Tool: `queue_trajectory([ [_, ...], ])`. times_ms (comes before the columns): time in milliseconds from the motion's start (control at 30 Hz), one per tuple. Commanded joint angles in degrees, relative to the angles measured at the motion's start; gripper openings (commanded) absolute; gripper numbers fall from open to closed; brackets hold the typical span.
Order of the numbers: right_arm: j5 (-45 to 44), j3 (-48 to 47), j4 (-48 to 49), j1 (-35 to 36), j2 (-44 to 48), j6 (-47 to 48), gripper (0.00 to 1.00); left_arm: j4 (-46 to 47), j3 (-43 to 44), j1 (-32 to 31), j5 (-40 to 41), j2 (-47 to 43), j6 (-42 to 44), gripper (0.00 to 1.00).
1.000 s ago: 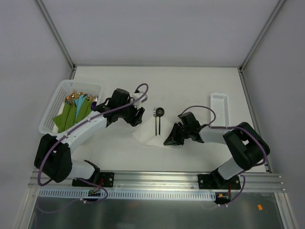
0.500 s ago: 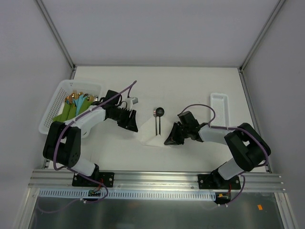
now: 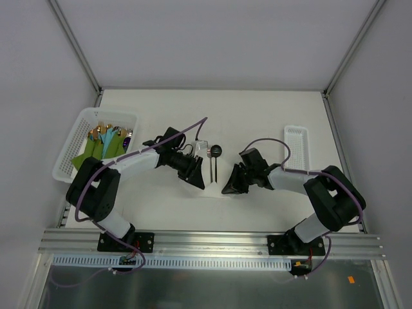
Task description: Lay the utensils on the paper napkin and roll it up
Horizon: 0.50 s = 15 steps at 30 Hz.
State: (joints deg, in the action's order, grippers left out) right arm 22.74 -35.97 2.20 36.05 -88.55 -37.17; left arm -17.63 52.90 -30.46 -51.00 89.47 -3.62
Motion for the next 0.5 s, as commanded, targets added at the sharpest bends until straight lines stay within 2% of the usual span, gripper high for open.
queue_trajectory([
  [0,-0.7,-2.6,-1.1,0.3,-0.2,1.3,0.08,2.7,2.4,-1.4,-2.3,2.9,-3.0,0.35],
  [467,-0.3,-3.6,-1.9,0.3,-1.1,2.1,0.07,3.2,2.8,-4.2,-2.0,10.5,-2.4,0.27],
])
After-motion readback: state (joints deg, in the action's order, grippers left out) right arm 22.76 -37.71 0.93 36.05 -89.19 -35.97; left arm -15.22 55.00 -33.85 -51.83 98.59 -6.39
